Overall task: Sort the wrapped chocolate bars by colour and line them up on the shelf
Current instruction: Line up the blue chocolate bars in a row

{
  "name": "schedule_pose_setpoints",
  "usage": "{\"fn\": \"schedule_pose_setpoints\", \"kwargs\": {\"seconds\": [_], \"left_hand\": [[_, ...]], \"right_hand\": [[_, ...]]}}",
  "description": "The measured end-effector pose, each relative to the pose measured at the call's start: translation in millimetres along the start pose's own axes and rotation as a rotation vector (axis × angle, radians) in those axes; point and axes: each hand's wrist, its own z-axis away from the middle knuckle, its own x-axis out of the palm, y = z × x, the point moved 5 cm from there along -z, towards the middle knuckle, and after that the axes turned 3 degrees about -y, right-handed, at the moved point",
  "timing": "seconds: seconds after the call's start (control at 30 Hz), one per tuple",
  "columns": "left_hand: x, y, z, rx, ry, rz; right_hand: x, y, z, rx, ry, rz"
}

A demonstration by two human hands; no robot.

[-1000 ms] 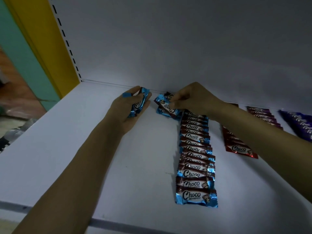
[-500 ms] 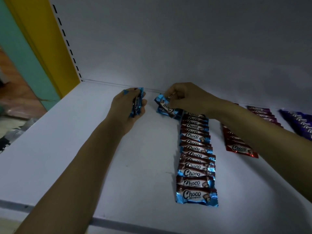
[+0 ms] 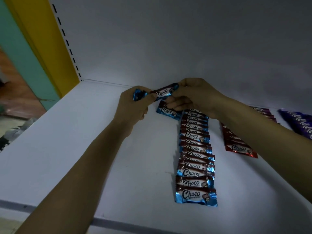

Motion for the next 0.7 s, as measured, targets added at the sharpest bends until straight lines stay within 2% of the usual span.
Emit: {"fn": "schedule_pose_setpoints", "kwargs": {"seconds": [0.07,0.17,0.3,0.4,0.53,0.7], "left_hand": [[-1.1,0.4,-1.7,0.062,0.007,-0.064],[2.1,5.7,-1.0,0.194,-0.007,-0.224],[6.4,4.7,-1.3,0.249,-0.029,-0.322],[-3.9,-3.2,-6.1,0.109,0.087,-0.119],[-14.7,-11.6,-11.0,-0.116,0.176,0.343],[-12.8,-14.7,-10.3,-0.146,0.159,0.486]], "right_hand": [[-3.4,-0.1,-0.2,-0.057,0.010,0.138],[-5.6,-13.4,4.5,-0.268,0.038,0.451],[-1.6,-16.0,2.1,-0.271,-0.048,0.676],[-7.4,-11.5,-4.0,-0.193,0.024,0.651],[2.6,5.4,-6.5,-0.135,-0.005,0.702],[9.9,15.4,-11.9,-0.150,0.008,0.854]]}}
